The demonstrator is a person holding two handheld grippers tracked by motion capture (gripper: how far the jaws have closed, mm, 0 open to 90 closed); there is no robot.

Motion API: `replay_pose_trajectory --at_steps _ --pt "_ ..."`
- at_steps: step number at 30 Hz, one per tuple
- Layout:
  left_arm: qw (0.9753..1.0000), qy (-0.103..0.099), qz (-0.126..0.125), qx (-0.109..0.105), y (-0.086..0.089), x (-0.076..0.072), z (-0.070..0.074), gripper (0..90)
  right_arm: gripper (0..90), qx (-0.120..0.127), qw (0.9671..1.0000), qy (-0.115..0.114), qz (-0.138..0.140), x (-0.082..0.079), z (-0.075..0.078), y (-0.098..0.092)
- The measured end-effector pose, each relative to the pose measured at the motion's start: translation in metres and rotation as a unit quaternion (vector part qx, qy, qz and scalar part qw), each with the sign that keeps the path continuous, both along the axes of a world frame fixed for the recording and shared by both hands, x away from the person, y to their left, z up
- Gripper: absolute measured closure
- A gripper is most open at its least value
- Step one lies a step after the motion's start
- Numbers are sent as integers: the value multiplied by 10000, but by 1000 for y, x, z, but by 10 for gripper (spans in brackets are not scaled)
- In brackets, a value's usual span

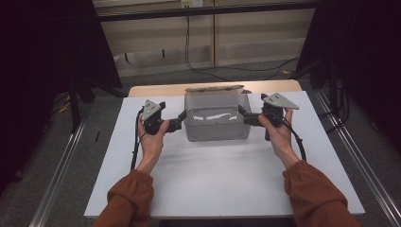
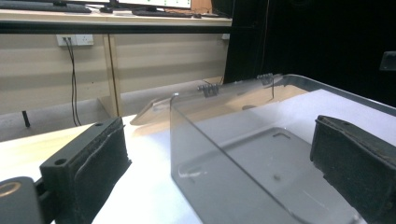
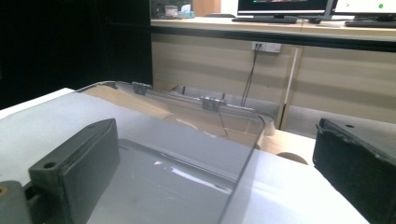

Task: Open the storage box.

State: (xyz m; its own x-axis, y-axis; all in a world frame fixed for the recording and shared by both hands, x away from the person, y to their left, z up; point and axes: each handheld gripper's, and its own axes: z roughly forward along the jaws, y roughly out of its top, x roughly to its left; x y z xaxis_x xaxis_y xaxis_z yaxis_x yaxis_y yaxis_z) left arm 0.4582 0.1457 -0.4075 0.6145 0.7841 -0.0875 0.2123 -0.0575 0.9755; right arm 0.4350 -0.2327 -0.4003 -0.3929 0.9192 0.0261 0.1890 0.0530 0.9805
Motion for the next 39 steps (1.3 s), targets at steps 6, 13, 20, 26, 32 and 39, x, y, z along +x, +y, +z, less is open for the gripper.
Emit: replay_pose_trajectory --at_steps 6,13,20,26,32,39 --pt "10000 -79 -18 -43 0 -13 -6 39 2 -64 9997 -145 -162 -12 -2 -8" --pt "9999 -115 -55 -88 5 -30 -9 34 2 -101 9995 -147 -273 -26 -5 -15" --pt "9999 -145 -9 -86 11 -48 -12 31 0 -200 9993 -191 -267 -42 -8 -18" --pt "9997 -191 120 -112 19 -65 -15 31 0 -224 9989 -346 -242 -57 -9 -15" --pt "9993 -253 211 -186 27 -80 -13 31 0 -259 9987 -376 -232 -73 -12 -16" --pt "9989 -202 399 -167 35 -95 -19 29 0 -237 9985 -325 -379 -91 -18 -26"
